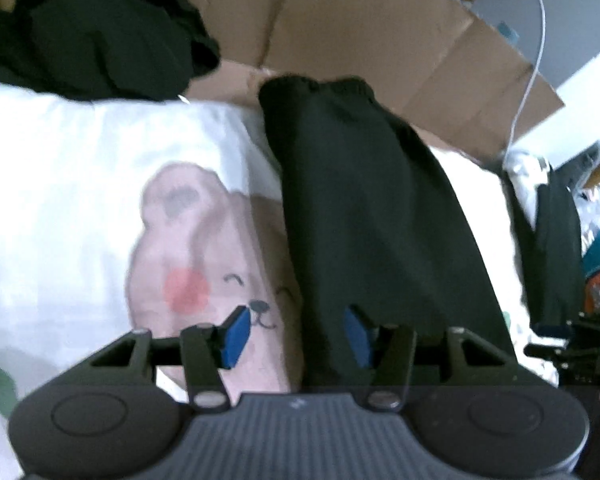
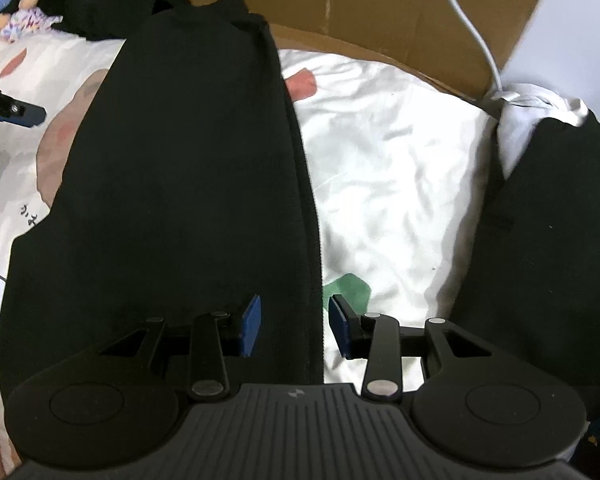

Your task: Fold clothes

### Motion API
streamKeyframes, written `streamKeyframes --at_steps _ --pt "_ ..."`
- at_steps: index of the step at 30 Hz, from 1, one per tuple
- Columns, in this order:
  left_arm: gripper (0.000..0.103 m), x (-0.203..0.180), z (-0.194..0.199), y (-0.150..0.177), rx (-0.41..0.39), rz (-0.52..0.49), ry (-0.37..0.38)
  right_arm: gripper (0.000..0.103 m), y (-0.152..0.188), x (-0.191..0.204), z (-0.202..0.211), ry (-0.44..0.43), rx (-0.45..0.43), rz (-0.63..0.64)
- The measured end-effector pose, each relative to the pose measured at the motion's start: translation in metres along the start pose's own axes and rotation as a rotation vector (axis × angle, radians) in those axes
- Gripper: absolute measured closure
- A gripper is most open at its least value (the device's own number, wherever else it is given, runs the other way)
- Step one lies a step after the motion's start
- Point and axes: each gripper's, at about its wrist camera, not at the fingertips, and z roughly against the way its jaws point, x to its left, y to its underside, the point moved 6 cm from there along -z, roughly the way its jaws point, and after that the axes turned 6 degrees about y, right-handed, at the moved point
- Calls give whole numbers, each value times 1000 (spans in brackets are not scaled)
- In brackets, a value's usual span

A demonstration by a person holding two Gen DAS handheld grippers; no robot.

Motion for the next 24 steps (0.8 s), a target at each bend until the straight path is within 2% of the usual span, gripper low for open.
streamKeyframes --at_steps 5,15,24 --pt "48 -4 -21 2 5 -12 53 56 0 0 -15 53 19 0" --pt "48 -12 -39 0 38 -17 -25 56 15 -17 -37 132 99 33" --pt "48 -26 -54 -2 55 -56 -47 56 31 -22 -36 99 136 44"
